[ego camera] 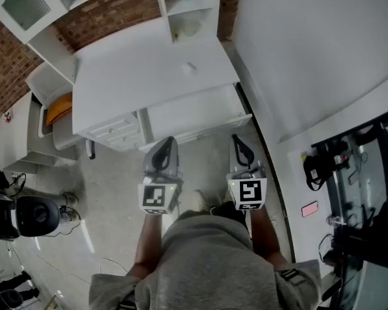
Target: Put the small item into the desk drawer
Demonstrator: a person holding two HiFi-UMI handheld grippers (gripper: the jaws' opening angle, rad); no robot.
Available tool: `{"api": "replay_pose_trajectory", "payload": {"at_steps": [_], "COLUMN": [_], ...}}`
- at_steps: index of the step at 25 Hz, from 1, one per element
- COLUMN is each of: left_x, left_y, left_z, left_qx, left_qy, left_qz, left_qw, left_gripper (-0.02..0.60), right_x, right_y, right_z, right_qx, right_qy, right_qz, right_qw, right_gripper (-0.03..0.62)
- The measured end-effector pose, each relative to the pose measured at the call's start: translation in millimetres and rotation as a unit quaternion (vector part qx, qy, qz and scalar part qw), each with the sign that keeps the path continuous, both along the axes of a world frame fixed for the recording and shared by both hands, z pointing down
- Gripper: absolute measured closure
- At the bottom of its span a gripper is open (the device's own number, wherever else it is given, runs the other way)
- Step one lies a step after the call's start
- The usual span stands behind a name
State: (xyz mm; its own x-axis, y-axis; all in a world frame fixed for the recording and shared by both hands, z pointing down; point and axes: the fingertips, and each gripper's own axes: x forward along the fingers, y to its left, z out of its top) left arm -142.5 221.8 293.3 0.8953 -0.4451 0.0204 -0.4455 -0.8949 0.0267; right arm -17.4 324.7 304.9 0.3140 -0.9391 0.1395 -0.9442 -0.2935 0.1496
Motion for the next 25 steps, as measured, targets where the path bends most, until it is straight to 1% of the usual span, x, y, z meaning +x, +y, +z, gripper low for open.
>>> {"api": "replay_pose_trajectory", "payload": {"at_steps": [3,9,12,15,20,25], "left_x": [0,3,8,17,43,85], "left_y": [-1,-11,-19,-31,-56,-97], "left_z": [-5,-12,-11,-10,-6,4], "left_qx": [-0.001,-0.005,0.000,0.003,-0.002,-0.005], "left_qy": [0.008,0.016,0.014,0.010,0.005,-0.005], "left_qz": [-0.003,-0.006,-0.006,-0.012,-0.034,-0.073], "left_qw": [1.0000,0.9998,0.9999,0.9999,0.9994,0.9973], "left_gripper": [0.569,0.569,0.569,0.569,0.569,0.569], "right_x": [1,5,11,22,52,102], "right_y": [0,-10,-19,-35,-67,-120], "right_z": [-2,-12,-7,-6,6,11], "right_qx": [0.000,0.015,0.004,0.006,-0.012,-0.015], "right_qy": [0.000,0.005,0.006,0.005,-0.001,-0.004], "right_qz": [0.000,0.002,-0.003,-0.009,-0.033,-0.074], "right_qw": [1.000,1.000,1.000,1.000,0.999,0.997], "right_gripper": [0.591,0.591,0.591,0.591,0.591,0.591]}}
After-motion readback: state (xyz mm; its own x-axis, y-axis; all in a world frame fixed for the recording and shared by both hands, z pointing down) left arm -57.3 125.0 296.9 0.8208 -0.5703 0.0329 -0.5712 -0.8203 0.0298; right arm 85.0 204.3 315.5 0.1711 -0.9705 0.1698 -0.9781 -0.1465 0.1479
